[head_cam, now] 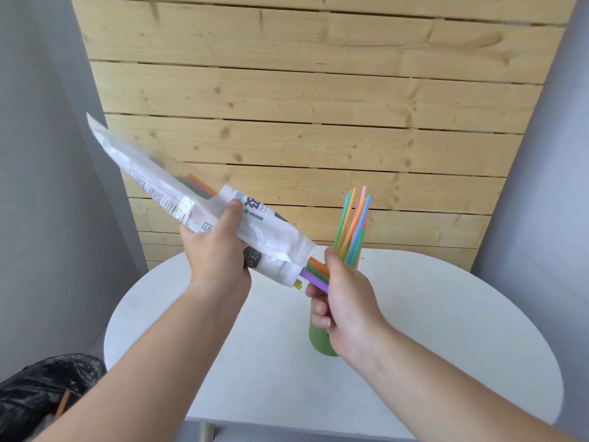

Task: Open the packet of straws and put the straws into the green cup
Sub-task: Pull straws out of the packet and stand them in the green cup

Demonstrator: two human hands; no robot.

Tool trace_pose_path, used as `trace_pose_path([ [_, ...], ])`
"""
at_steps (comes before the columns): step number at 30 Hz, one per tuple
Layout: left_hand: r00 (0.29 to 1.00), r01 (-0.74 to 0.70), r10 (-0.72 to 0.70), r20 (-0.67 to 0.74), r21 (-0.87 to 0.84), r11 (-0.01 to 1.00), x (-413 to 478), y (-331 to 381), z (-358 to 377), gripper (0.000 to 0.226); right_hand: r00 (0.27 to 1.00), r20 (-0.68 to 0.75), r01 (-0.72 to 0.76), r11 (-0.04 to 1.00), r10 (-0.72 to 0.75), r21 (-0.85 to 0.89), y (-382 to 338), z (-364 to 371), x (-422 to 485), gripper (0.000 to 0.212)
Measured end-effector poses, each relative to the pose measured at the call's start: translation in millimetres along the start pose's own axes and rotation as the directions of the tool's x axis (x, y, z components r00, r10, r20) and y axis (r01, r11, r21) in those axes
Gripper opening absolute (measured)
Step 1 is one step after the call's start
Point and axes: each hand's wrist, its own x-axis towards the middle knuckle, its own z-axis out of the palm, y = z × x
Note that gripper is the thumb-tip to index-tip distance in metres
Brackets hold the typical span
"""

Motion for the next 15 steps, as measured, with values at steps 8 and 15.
trace_pose_path([
  [8, 0.981, 0.121, -0.128, -0.147, -0.058, 0.991, 10.7, -6.8, -10.0, 0.040, 0.981, -0.012, 0.193, 0.978, -0.195, -0.079, -1.5, -6.1, 10.0, 0.026],
  [15, 0.973, 0.128, -0.141, -0.182, -0.081, 0.988, 13.3, -8.6, -10.3, 0.042, 0.967, 0.007, 0.255, 0.964, -0.255, -0.079, -4.6, -11.4, 10.4, 0.024],
])
